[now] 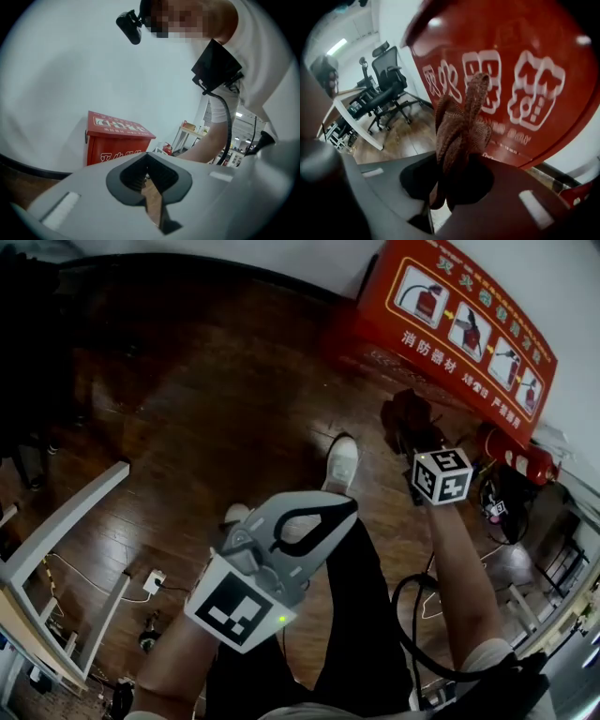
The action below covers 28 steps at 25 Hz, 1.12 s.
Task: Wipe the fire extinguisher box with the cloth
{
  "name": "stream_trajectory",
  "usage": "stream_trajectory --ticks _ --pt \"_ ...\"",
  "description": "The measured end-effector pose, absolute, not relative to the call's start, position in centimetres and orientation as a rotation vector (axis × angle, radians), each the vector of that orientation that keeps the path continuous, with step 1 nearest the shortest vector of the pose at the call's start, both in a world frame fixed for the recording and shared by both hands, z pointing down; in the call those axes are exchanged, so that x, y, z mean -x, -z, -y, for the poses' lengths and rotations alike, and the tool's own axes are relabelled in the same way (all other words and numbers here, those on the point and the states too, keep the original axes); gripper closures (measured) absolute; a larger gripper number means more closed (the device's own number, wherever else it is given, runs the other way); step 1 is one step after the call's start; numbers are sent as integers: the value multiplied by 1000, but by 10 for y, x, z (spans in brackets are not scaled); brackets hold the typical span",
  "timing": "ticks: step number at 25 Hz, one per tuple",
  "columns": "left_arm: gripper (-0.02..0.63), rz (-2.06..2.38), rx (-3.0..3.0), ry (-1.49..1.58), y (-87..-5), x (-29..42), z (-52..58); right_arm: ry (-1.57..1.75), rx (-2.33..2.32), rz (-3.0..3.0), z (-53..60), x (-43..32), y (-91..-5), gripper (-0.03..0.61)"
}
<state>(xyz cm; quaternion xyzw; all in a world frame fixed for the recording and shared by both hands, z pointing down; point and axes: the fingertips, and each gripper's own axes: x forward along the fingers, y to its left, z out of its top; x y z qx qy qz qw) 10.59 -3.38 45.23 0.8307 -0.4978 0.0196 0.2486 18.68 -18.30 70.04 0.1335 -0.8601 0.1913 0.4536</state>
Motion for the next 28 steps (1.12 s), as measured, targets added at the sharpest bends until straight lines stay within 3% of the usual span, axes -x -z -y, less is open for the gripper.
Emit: stream_trajectory --ticks 5,9,28 --pt "614 1388 -2284 -28 -421 -98 29 -401 -320 2309 181 -144 -581 517" --pt "614 1418 -2272 -10 -414 -88 25 -388 -327 2349 196 -119 -569 517" --pt "614 1579 -2043 72 -523 -67 6 -496 -412 2066 216 -84 -850 517"
